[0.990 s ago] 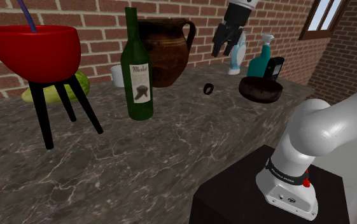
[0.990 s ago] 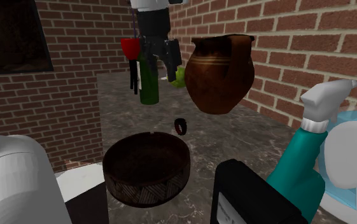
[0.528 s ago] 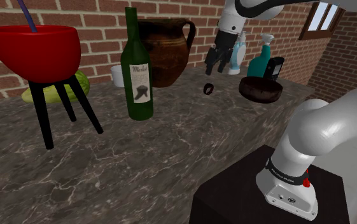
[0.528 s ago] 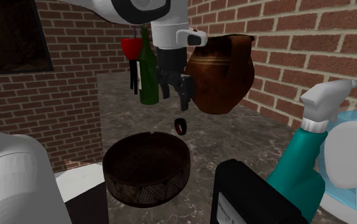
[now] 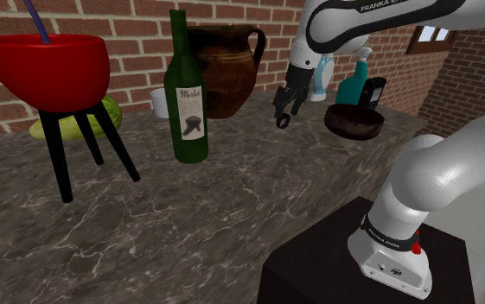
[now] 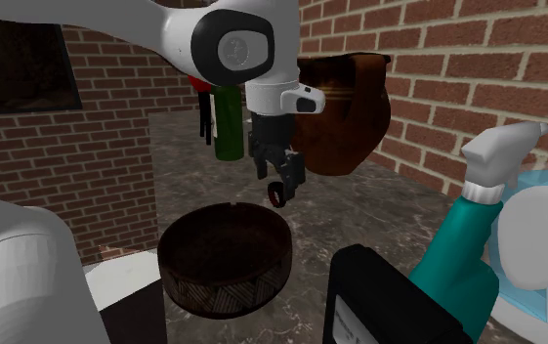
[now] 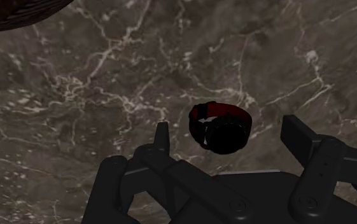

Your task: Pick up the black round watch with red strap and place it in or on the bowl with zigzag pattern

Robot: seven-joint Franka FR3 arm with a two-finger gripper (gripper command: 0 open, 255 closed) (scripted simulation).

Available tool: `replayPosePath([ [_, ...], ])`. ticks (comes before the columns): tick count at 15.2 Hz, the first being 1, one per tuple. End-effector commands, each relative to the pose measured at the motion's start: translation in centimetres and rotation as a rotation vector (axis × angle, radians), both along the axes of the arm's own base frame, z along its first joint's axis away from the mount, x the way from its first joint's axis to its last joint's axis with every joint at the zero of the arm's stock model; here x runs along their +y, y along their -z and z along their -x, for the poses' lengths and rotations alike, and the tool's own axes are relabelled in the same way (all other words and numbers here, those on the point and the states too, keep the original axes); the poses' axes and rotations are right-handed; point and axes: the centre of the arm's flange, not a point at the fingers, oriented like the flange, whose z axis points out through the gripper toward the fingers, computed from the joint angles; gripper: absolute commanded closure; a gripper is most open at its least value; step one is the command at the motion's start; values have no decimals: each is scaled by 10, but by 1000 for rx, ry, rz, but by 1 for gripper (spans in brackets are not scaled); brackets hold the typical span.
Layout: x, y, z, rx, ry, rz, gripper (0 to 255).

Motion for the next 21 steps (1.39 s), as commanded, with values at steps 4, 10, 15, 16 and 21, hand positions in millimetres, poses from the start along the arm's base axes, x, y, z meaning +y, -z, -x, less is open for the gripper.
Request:
replayPosePath([
  [4, 1, 20, -2, 0, 0, 0, 0],
  [10, 1, 20, -2, 0, 0, 0, 0],
  [15, 1, 20, -2, 0, 0, 0, 255],
  [16, 1, 20, -2, 0, 0, 0, 255],
  [21, 1, 14, -2, 0, 0, 0, 255],
])
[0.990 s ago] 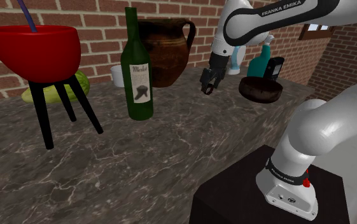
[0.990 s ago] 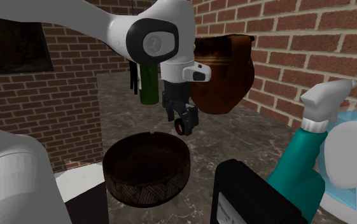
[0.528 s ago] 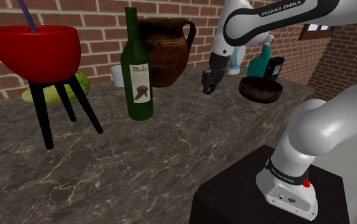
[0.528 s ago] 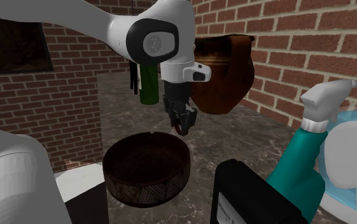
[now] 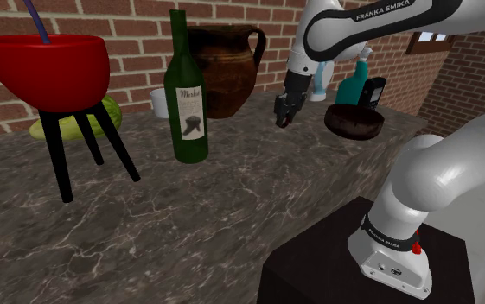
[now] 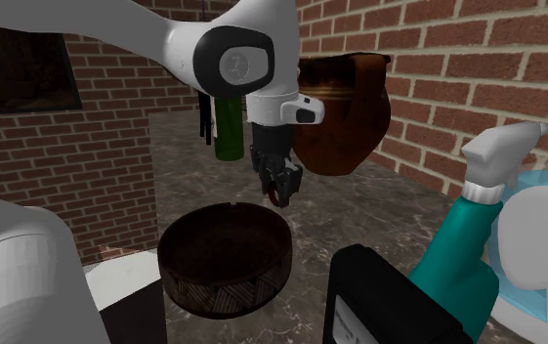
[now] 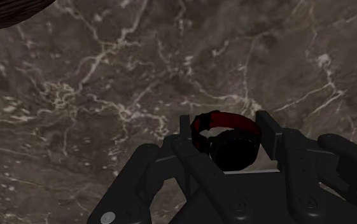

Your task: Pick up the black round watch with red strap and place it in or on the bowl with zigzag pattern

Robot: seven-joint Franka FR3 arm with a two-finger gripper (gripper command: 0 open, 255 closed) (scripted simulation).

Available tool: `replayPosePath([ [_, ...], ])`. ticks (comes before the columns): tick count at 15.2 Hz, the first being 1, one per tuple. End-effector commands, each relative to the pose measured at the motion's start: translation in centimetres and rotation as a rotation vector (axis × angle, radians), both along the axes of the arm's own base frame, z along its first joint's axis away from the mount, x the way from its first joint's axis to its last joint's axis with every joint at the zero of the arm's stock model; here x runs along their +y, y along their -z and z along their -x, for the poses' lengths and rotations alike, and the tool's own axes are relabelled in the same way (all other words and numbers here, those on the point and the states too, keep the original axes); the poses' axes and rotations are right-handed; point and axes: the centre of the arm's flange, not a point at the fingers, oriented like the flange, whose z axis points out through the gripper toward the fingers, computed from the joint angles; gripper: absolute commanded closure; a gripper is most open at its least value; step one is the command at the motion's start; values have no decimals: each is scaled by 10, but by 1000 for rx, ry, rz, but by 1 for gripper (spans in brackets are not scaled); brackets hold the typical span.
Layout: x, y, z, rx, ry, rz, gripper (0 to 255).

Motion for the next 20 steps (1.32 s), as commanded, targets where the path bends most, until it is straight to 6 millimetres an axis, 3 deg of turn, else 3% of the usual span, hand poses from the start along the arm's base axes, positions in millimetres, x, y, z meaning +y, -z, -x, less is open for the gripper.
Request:
replayPosePath([
  [1, 0, -8, 0, 0, 0, 0, 255],
  [20, 0, -108, 0, 0, 0, 0, 255],
])
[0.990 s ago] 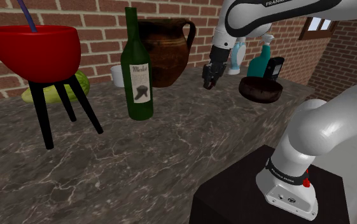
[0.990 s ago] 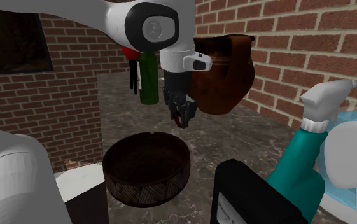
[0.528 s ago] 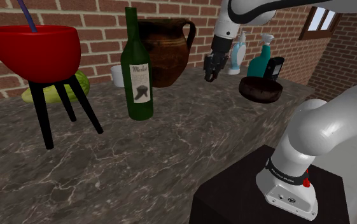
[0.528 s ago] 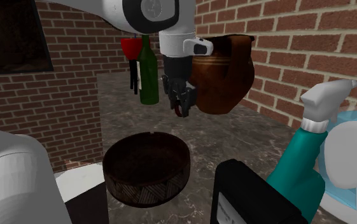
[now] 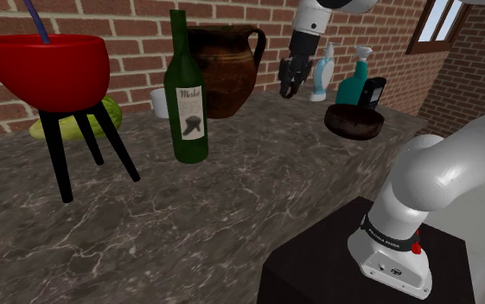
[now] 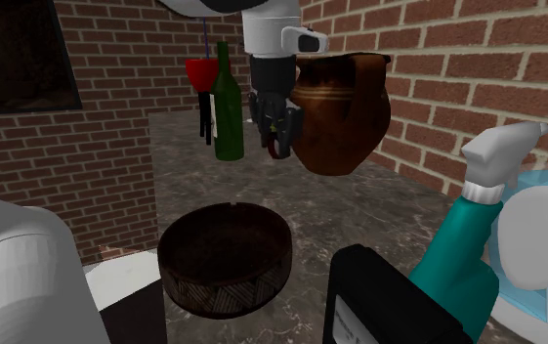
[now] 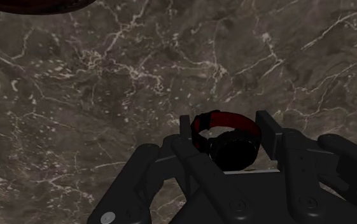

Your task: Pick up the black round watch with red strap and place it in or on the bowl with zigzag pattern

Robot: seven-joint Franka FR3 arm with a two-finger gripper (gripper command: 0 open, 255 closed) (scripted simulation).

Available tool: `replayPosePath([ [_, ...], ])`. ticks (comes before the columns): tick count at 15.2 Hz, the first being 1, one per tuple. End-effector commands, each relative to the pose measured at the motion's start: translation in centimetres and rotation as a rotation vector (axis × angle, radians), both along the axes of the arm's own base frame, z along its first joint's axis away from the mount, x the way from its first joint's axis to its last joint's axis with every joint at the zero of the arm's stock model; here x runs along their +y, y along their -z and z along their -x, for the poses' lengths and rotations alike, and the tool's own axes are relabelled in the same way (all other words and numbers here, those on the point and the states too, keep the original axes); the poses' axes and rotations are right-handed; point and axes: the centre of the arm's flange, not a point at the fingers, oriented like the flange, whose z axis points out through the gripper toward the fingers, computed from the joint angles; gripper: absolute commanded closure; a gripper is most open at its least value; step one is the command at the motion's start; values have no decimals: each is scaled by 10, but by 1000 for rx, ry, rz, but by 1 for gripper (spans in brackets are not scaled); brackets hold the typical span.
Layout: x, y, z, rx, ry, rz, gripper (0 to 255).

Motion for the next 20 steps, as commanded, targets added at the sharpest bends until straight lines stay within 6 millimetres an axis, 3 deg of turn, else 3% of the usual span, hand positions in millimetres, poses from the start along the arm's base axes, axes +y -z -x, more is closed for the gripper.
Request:
replayPosePath([
  [1, 0, -11, 0, 0, 0, 0, 255],
  [8, 0, -44, 0, 0, 0, 0, 255],
  [20, -75, -46, 140, 0, 0, 0, 255],
])
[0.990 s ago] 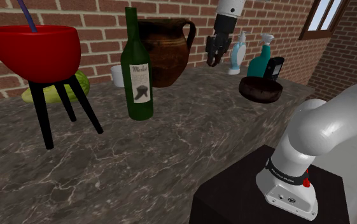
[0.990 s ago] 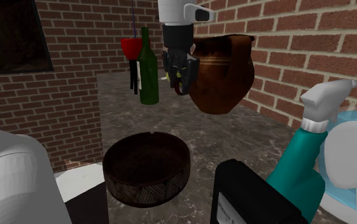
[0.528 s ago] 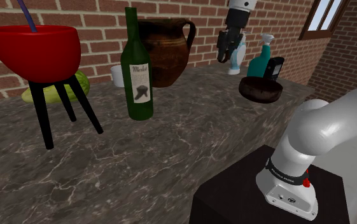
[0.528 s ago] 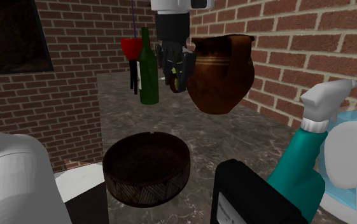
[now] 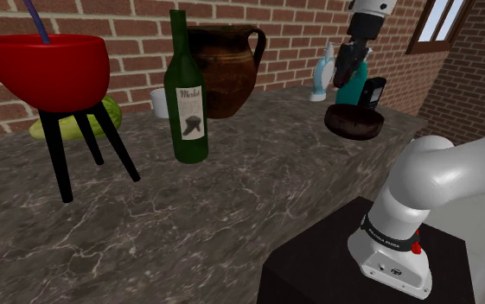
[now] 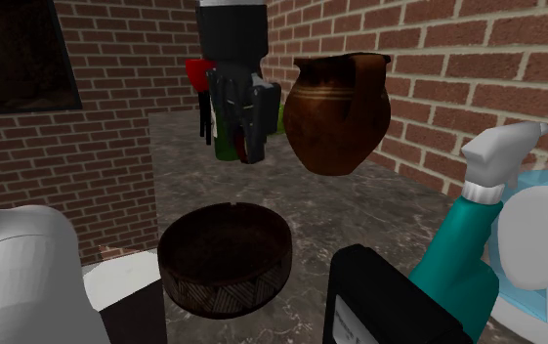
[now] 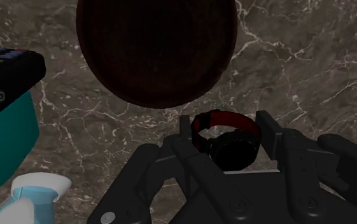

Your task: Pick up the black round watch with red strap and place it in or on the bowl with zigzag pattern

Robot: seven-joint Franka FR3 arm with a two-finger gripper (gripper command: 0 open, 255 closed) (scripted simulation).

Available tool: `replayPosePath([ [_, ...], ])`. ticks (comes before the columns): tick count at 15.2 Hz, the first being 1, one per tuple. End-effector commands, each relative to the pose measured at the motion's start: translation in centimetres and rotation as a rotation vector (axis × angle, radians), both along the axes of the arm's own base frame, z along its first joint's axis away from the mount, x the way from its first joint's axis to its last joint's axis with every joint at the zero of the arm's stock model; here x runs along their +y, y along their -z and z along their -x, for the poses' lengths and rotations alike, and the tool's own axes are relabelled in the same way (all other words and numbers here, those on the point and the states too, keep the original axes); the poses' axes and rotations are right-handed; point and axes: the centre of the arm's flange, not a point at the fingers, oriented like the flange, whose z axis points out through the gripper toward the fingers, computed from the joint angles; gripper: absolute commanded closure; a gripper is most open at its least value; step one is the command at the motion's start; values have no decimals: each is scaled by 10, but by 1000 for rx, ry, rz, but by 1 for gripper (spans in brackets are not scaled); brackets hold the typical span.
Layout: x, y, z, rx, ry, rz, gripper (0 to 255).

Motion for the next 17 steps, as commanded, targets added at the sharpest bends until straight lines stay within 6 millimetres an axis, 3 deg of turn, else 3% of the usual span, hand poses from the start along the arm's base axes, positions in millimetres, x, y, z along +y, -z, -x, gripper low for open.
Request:
replayPosePath([
  [1, -10, 0, 22, 1, -1, 0, 255],
  [4, -32, 0, 62, 1, -1, 0, 255],
  [17, -32, 68, 62, 1, -1, 0, 255],
])
